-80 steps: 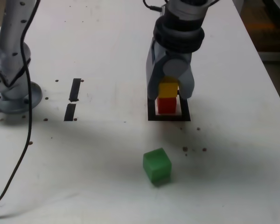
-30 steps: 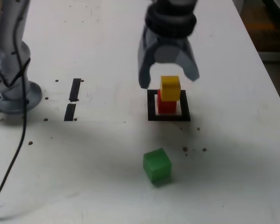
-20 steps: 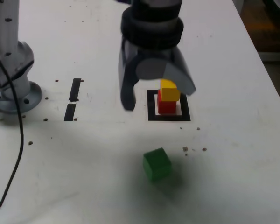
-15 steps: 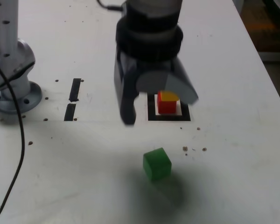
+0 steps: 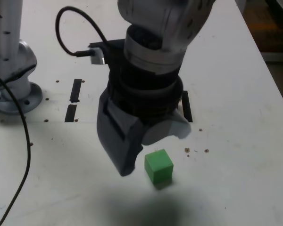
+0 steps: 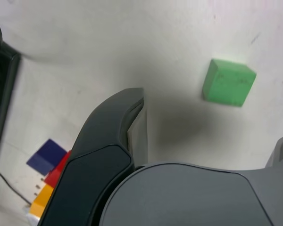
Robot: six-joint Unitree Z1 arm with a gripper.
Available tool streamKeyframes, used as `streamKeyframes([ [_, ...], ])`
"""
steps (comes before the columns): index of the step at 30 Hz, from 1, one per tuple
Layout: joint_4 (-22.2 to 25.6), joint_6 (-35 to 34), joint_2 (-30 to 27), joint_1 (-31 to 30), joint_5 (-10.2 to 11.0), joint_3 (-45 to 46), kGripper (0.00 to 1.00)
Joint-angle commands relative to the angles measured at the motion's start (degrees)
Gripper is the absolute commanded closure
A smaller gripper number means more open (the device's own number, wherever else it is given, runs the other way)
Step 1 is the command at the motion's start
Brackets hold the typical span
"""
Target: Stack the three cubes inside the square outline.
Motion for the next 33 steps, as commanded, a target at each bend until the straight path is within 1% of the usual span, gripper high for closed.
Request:
streamKeyframes([
  [1,-0.3,0.6,0.3,0.5,0.1,1.1,0.00],
  [4,-1.8,1.6,0.4,1.5,0.1,3.5,0.00],
  [9,-8.3,5.5,1.3,3.7,-0.1,8.0,0.00],
  [12,-11.2,7.3,2.1,4.5,-0.2,9.4,0.00],
  [17,-15.3,8.5,2.7,5.0,-0.2,12.5,0.00],
  [22,-19.0,10.0,3.0,5.8,-0.9,16.6,0.03],
  [25,-20.4,10.7,3.1,6.2,-1.4,18.0,0.09],
  [28,-20.7,10.8,3.1,6.3,-1.7,18.2,0.19],
  [33,-20.8,10.7,3.4,6.4,-1.6,18.1,0.45],
])
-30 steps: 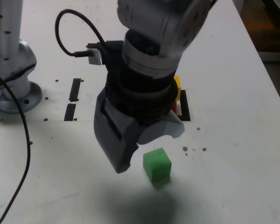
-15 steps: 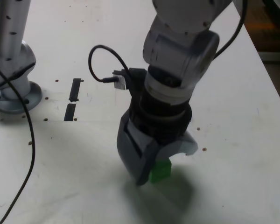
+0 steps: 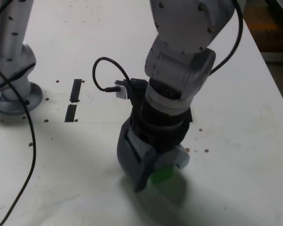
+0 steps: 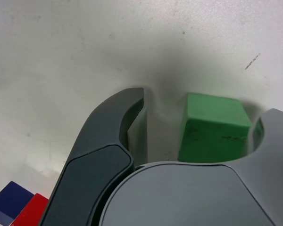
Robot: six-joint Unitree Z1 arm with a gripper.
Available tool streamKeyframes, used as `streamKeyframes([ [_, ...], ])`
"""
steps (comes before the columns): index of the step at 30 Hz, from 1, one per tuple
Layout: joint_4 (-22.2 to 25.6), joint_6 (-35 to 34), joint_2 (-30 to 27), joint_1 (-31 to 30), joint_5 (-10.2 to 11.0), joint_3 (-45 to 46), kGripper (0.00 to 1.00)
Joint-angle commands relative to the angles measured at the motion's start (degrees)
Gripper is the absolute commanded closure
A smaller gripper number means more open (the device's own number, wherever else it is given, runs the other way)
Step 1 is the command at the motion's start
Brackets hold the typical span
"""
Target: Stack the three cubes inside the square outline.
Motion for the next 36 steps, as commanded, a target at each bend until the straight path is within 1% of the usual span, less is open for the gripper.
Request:
streamKeyframes([
  [1,-0.2,0.0,0.4,0.1,0.1,0.0,0.50],
  [2,-0.3,0.0,0.6,0.1,0.2,0.0,0.54],
  [4,-0.6,0.0,0.8,0.1,0.4,0.0,0.59],
  [10,-2.1,0.3,1.1,0.1,0.8,0.1,0.66],
  [14,-2.7,0.9,1.3,0.1,1.7,-0.1,0.74],
  [17,-1.6,1.3,0.7,0.2,2.7,-1.0,0.76],
  [19,1.2,1.6,-0.2,0.2,3.8,-2.6,0.78],
  [20,3.5,1.7,-0.8,0.3,4.5,-4.0,0.78],
  [23,12.8,3.9,-3.4,1.3,6.8,-9.6,0.80],
  [25,19.5,8.2,-5.5,2.8,8.0,-13.7,0.80],
  [26,23.0,12.0,-7.2,4.1,8.8,-15.9,0.80],
  [27,24.9,15.1,-8.7,5.2,9.4,-17.1,0.81],
  [29,27.2,20.9,-11.5,7.6,10.6,-18.5,0.81],
  [31,28.0,25.6,-13.9,10.3,11.6,-19.0,0.81],
  [33,28.1,29.6,-15.4,13.4,11.9,-18.9,0.81],
  [36,28.1,35.2,-15.7,18.0,11.9,-18.7,0.81],
])
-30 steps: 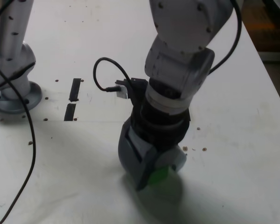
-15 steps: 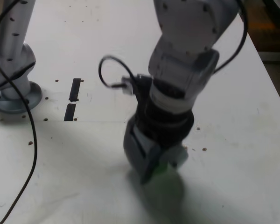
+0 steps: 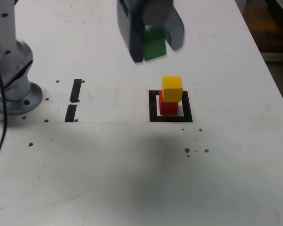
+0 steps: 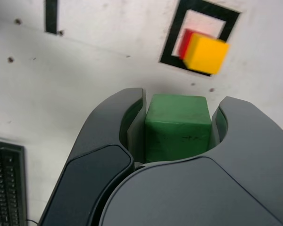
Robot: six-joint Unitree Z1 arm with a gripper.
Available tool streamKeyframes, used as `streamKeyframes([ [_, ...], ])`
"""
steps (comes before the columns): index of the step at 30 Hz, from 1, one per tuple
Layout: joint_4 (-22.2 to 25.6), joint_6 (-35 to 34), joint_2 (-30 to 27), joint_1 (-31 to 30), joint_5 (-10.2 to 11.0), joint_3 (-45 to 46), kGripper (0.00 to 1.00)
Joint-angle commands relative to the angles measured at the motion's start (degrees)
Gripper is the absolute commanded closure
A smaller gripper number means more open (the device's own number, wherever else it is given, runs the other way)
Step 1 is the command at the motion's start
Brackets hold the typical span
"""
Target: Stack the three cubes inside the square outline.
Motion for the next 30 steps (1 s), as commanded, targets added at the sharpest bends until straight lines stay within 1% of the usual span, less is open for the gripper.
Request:
streamKeyframes([
  [1,0.4,9.4,1.0,3.0,-0.1,0.5,0.81],
  [6,0.1,15.8,2.9,7.6,-0.6,1.8,0.81],
  [10,-0.3,19.4,5.9,8.5,-1.3,0.9,0.81],
  [14,-0.7,21.7,8.3,8.6,-2.2,0.0,0.81],
  [19,-0.9,22.4,10.9,8.6,-3.1,-0.8,0.80],
  [30,-1.7,21.5,14.2,8.9,-3.8,0.3,0.78],
])
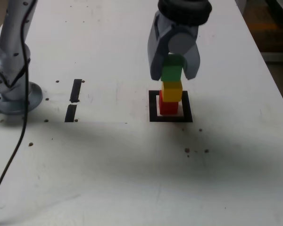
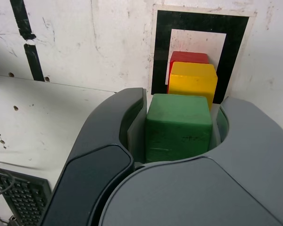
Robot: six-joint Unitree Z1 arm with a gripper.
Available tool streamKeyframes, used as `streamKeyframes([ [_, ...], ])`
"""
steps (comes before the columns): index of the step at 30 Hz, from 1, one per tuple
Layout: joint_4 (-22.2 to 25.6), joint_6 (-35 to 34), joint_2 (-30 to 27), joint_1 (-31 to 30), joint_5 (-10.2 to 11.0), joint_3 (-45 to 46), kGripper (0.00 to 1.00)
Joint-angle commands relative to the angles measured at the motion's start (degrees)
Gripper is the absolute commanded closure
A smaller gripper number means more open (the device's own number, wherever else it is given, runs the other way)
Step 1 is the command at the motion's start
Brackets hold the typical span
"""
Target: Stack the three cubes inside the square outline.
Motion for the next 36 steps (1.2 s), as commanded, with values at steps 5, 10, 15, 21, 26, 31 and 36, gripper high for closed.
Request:
streamKeyframes([
  [5,-0.5,-0.2,1.0,0.1,-0.8,0.6,0.72],
  [10,-1.0,-0.3,1.4,0.1,-1.2,0.7,0.58],
  [15,-1.1,-0.3,1.5,0.2,-0.8,0.7,0.36],
  [21,-1.1,-0.1,1.4,0.6,-0.4,0.7,0.21],
  [26,-0.9,-0.1,0.7,0.8,-0.2,1.1,0.02],
  [31,0.0,-0.5,-2.4,0.8,0.5,1.4,0.00],
  [36,1.8,-0.3,-12.1,0.8,0.8,-0.8,0.00],
])
